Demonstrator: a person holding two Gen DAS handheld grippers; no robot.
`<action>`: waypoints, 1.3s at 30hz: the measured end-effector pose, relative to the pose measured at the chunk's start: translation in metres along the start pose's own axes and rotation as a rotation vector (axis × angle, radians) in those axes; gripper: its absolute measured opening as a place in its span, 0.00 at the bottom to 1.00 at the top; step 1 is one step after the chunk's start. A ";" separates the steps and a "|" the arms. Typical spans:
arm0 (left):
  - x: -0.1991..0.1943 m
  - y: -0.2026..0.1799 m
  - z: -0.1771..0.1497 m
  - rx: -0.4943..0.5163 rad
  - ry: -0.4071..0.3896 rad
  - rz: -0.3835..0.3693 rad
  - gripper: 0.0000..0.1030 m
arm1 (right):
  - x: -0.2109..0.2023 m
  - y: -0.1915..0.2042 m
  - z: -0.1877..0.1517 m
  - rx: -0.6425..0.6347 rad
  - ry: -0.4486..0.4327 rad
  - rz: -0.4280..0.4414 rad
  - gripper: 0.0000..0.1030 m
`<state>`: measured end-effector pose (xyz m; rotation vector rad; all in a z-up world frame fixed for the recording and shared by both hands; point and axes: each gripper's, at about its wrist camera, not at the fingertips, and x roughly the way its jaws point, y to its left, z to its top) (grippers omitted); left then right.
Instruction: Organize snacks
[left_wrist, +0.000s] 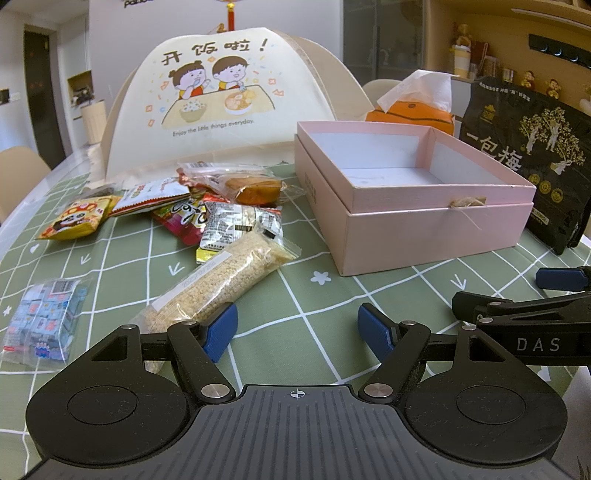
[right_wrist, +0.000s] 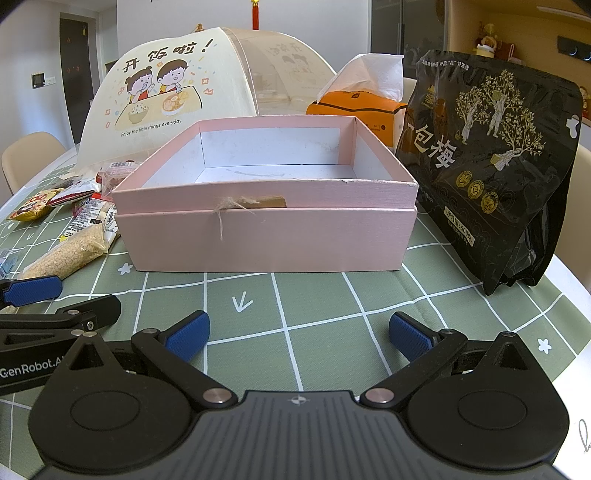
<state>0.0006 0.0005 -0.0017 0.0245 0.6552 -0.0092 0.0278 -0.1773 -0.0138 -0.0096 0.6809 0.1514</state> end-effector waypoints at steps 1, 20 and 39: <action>0.000 0.000 0.000 0.000 0.000 0.000 0.77 | 0.000 0.000 0.000 0.000 0.000 0.000 1.00; 0.005 0.000 -0.003 0.000 0.000 0.000 0.77 | 0.000 0.000 0.000 0.000 0.000 0.001 1.00; -0.056 0.130 0.040 -0.127 0.074 0.079 0.71 | -0.003 0.010 0.015 0.042 0.161 -0.050 1.00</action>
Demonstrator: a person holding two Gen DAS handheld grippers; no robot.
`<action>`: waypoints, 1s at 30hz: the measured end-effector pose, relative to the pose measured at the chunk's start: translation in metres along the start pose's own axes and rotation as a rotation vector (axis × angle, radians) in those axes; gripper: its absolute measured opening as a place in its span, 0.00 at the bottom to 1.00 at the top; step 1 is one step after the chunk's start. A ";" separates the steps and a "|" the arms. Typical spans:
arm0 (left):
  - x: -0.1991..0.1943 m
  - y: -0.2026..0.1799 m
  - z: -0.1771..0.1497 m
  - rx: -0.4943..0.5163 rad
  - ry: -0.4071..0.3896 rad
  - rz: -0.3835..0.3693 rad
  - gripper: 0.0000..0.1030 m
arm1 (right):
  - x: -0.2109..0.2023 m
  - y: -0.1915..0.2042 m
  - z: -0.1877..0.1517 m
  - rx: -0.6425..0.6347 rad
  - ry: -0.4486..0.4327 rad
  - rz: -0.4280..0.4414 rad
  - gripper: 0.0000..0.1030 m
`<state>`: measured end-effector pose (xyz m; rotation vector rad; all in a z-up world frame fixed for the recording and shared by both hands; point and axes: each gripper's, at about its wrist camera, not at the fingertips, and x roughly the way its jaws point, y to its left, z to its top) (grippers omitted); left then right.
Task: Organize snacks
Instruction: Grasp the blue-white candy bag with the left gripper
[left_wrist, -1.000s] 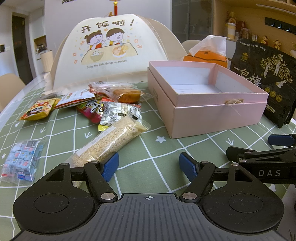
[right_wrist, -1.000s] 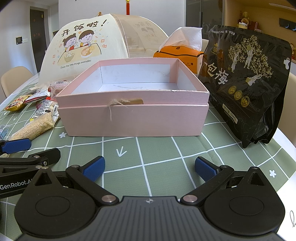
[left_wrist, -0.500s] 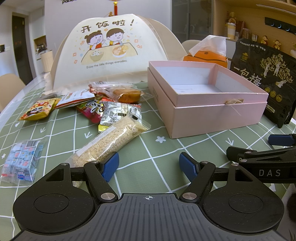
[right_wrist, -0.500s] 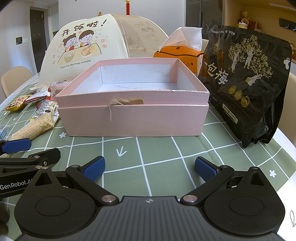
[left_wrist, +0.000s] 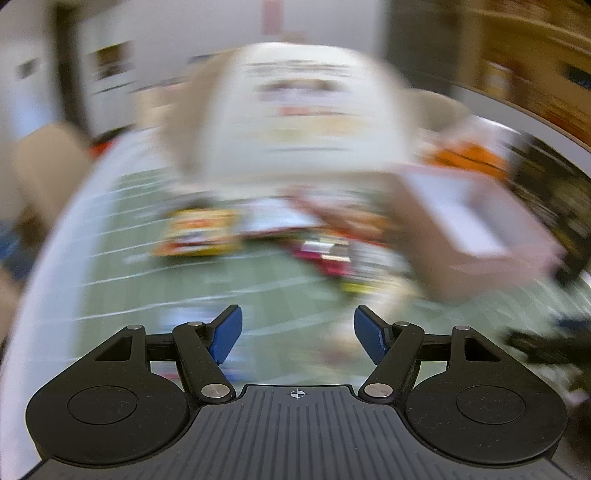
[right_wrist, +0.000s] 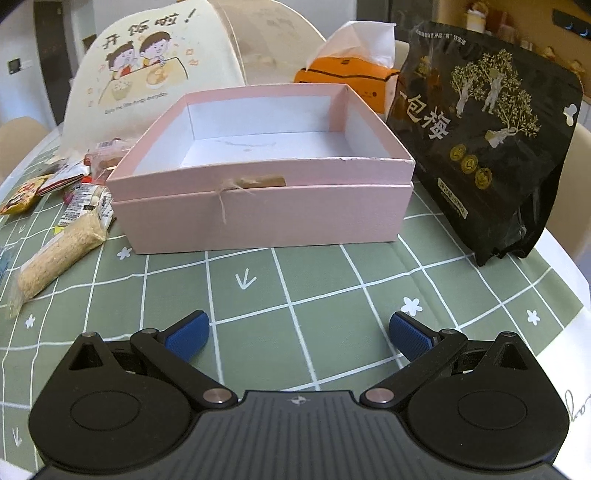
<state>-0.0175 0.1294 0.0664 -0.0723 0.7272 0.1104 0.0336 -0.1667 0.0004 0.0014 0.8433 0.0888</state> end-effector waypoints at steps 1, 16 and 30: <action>0.005 0.019 0.003 -0.058 0.021 0.046 0.71 | 0.000 0.005 0.001 -0.002 0.005 0.001 1.00; 0.068 0.050 -0.001 -0.071 0.188 0.013 0.73 | -0.035 0.100 0.027 -0.137 0.023 0.214 0.89; 0.039 0.076 -0.022 -0.078 0.212 -0.022 0.64 | 0.016 0.197 0.078 -0.227 -0.082 0.149 0.89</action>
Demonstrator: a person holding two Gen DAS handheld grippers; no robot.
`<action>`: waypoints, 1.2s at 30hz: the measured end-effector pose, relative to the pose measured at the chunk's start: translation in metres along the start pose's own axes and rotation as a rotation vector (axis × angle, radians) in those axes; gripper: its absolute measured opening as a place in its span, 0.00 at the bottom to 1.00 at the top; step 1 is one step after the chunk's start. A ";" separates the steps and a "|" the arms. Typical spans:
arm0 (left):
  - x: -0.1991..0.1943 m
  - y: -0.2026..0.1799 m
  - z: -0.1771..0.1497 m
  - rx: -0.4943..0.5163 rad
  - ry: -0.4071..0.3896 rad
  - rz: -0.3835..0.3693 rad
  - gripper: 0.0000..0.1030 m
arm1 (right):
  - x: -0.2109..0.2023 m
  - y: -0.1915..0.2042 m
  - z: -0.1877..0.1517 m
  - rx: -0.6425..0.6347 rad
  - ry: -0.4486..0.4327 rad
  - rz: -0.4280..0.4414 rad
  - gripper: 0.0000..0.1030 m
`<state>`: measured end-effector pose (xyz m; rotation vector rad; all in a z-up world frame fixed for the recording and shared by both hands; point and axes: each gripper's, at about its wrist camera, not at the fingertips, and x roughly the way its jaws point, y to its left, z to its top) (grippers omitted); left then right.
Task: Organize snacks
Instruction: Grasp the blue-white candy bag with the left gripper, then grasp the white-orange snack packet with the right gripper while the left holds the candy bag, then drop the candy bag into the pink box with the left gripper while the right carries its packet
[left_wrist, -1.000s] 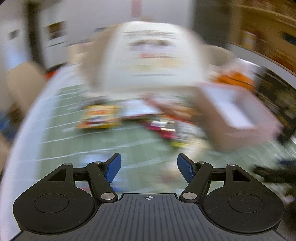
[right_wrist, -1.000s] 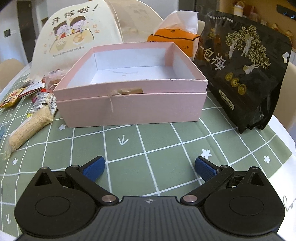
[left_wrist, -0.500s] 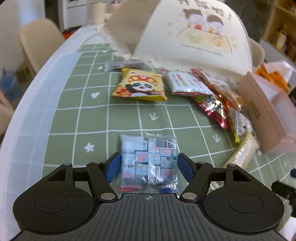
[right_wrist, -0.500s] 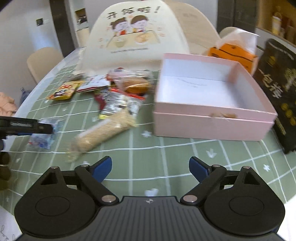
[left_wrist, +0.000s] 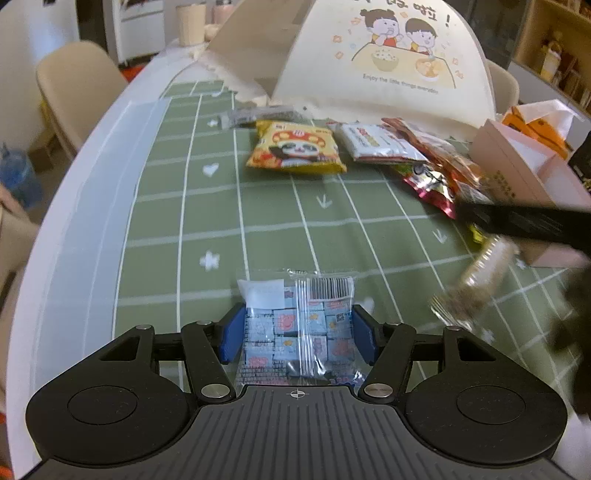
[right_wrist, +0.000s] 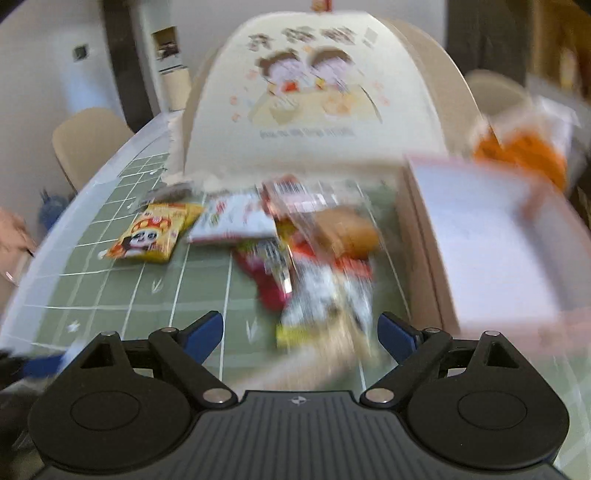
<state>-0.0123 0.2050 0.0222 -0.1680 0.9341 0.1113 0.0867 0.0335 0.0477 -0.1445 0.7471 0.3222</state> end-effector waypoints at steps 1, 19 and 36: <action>-0.003 0.001 -0.003 -0.013 0.004 -0.010 0.64 | 0.008 0.005 0.004 -0.045 -0.014 -0.028 0.89; -0.026 -0.002 -0.030 -0.070 0.031 -0.064 0.64 | -0.015 -0.028 -0.032 -0.012 0.128 0.217 0.71; -0.075 -0.094 -0.041 0.121 0.027 -0.188 0.63 | -0.116 -0.077 -0.036 -0.141 -0.012 0.199 0.50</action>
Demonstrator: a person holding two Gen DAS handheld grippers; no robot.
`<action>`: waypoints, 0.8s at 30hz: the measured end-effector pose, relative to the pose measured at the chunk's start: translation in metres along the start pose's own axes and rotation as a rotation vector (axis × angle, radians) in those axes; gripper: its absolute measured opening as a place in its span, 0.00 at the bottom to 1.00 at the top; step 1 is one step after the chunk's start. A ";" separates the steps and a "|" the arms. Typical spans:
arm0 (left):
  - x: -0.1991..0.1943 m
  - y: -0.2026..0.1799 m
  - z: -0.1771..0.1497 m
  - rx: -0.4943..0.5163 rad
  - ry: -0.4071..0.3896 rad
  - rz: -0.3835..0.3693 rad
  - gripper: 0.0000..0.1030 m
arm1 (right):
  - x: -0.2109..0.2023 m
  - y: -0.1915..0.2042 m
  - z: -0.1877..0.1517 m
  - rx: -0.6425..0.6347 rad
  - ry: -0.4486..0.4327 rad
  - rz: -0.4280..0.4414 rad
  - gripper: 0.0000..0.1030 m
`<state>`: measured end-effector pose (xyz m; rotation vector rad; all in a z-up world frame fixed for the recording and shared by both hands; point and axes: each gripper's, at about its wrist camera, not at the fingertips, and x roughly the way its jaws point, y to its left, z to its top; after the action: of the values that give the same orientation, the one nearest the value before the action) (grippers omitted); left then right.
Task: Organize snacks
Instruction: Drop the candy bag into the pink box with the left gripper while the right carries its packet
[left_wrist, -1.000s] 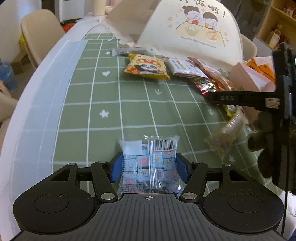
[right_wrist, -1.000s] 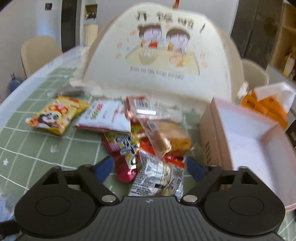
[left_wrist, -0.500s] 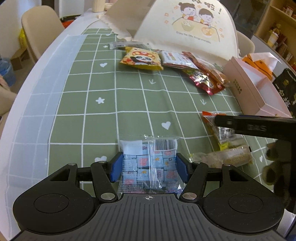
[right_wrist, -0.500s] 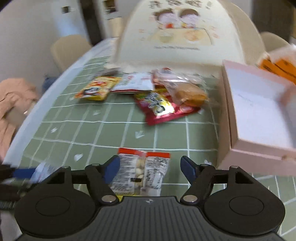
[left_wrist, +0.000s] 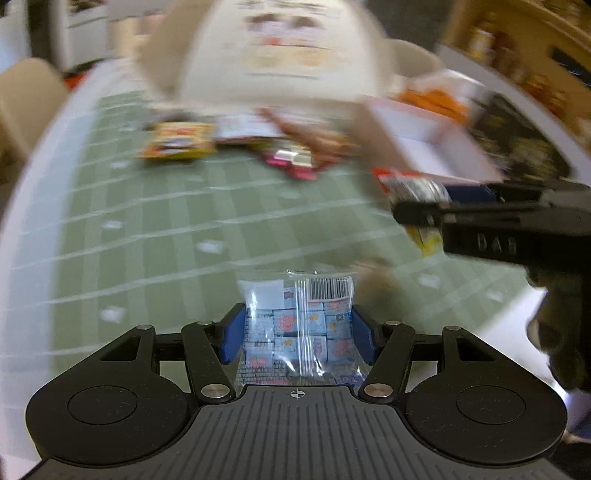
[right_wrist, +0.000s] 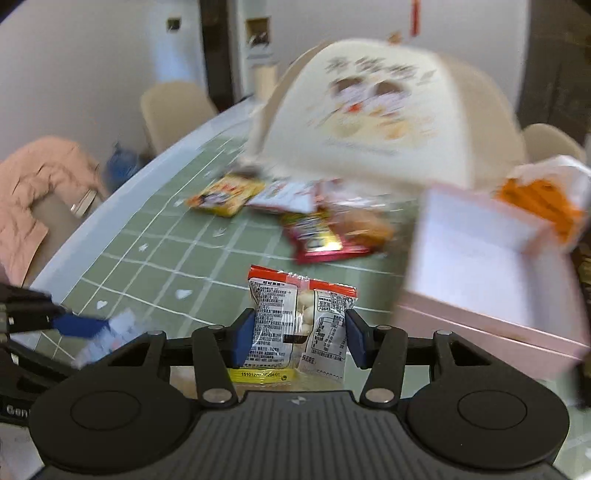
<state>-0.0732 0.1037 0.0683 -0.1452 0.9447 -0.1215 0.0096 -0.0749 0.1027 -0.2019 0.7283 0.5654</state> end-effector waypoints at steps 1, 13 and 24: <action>0.001 -0.012 -0.002 0.019 0.011 -0.038 0.63 | -0.012 -0.010 -0.006 0.006 -0.007 -0.024 0.50; 0.026 -0.110 0.111 0.179 -0.170 -0.235 0.63 | -0.092 -0.097 -0.053 0.155 -0.054 -0.291 0.50; 0.168 -0.097 0.228 -0.160 -0.101 -0.193 0.61 | -0.092 -0.115 -0.067 0.241 -0.037 -0.320 0.50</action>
<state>0.2064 -0.0032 0.0831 -0.3876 0.8384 -0.2142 -0.0203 -0.2334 0.1134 -0.0802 0.7051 0.1742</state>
